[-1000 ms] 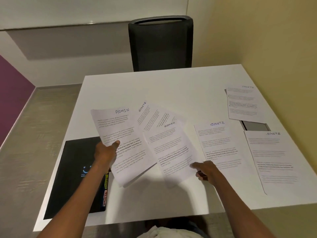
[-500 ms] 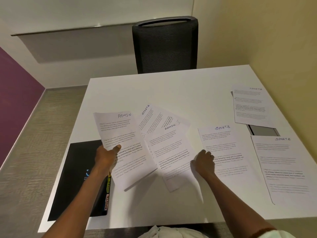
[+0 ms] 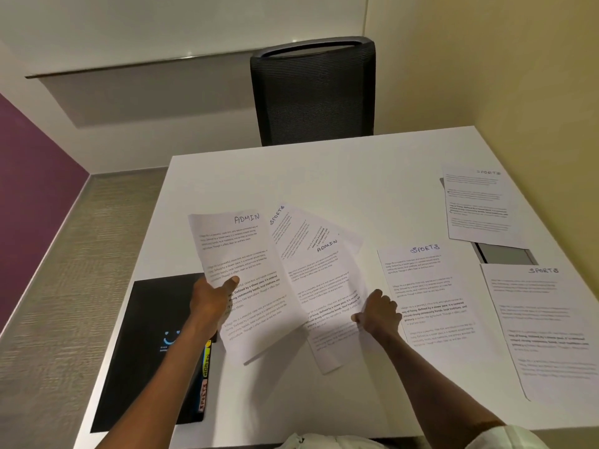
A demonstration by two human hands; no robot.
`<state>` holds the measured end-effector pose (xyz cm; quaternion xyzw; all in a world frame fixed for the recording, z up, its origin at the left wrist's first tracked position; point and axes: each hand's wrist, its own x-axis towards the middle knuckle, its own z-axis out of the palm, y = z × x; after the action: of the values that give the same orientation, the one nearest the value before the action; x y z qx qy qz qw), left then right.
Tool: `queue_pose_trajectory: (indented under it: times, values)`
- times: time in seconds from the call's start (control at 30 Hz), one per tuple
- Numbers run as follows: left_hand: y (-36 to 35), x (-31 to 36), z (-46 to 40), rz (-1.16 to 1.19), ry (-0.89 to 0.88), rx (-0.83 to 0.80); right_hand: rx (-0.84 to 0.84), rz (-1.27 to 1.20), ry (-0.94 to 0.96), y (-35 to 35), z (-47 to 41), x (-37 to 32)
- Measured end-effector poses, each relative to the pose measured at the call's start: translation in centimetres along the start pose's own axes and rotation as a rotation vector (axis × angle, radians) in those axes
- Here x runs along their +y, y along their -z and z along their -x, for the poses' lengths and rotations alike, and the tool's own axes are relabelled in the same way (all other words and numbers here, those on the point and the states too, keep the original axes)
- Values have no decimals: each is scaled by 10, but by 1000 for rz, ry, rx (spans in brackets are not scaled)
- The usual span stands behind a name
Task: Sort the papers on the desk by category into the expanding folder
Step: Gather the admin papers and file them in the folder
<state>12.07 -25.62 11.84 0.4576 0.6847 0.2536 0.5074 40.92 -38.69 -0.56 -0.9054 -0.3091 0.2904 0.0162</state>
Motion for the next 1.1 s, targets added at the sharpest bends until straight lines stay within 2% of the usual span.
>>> queue_pose_trajectory:
  times: [0.27, 0.63, 0.7, 0.77, 0.93, 1.1]
  values:
    - [5, 3, -1, -71, -51, 39, 12, -246, 1, 2, -6, 13]
    - [13, 2, 8, -77, -56, 62, 25, -293, 39, 1, -10, 39]
    - [18, 0, 10, -56, -51, 89, -7, -399, 23, -2, -9, 44]
    - [25, 0, 11, -45, -41, 132, -67, -606, -36, -3, -8, 48]
    - [37, -1, 13, -10, -18, 203, -79, -954, -82, -1, -7, 56]
    - [39, 5, 18, 47, -17, 203, -56, -1029, -82, 13, 2, 57]
